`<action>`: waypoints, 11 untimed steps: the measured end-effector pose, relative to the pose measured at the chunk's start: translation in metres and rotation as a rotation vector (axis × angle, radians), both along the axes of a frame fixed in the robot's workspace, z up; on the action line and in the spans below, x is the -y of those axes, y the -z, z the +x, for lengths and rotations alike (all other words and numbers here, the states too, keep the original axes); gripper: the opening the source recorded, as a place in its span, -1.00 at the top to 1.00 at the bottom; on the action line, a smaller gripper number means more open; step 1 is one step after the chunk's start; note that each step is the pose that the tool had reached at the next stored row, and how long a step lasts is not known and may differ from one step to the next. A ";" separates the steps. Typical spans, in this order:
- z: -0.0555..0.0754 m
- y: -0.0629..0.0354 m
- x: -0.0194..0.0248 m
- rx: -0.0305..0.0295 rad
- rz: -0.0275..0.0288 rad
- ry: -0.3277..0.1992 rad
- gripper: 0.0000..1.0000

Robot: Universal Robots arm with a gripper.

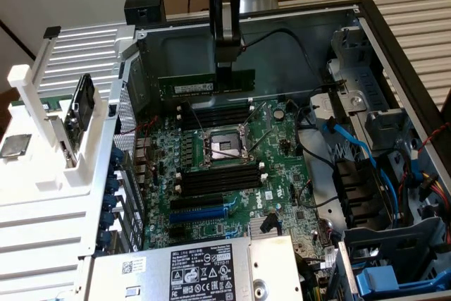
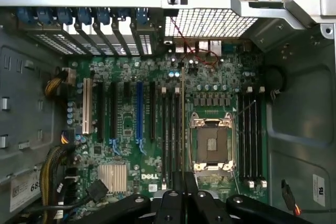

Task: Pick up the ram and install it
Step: 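Pick up the ram and move it above insertion slot, then insert the ram into the slot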

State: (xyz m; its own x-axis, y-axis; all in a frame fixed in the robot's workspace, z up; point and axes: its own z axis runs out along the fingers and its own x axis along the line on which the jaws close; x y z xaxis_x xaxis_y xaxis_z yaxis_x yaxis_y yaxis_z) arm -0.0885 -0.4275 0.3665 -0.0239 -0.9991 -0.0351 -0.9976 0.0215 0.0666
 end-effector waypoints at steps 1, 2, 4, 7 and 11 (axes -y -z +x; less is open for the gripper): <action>0.002 0.0018 0.0000 -0.0001 -0.0001 -0.001 0.76; 0.003 0.0036 0.0000 -0.0001 0.0000 -0.002 0.76; 0.005 0.0065 0.0000 0.0000 0.0001 -0.003 0.76; 0.005 0.0064 0.0000 -0.0001 0.0000 -0.003 0.76; 0.005 0.0059 0.0000 -0.0001 0.0001 -0.003 0.76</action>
State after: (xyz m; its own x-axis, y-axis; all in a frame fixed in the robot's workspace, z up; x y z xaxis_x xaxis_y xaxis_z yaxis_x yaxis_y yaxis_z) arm -0.0835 -0.4275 0.3606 -0.0211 -0.9992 -0.0352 -0.9976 0.0187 0.0666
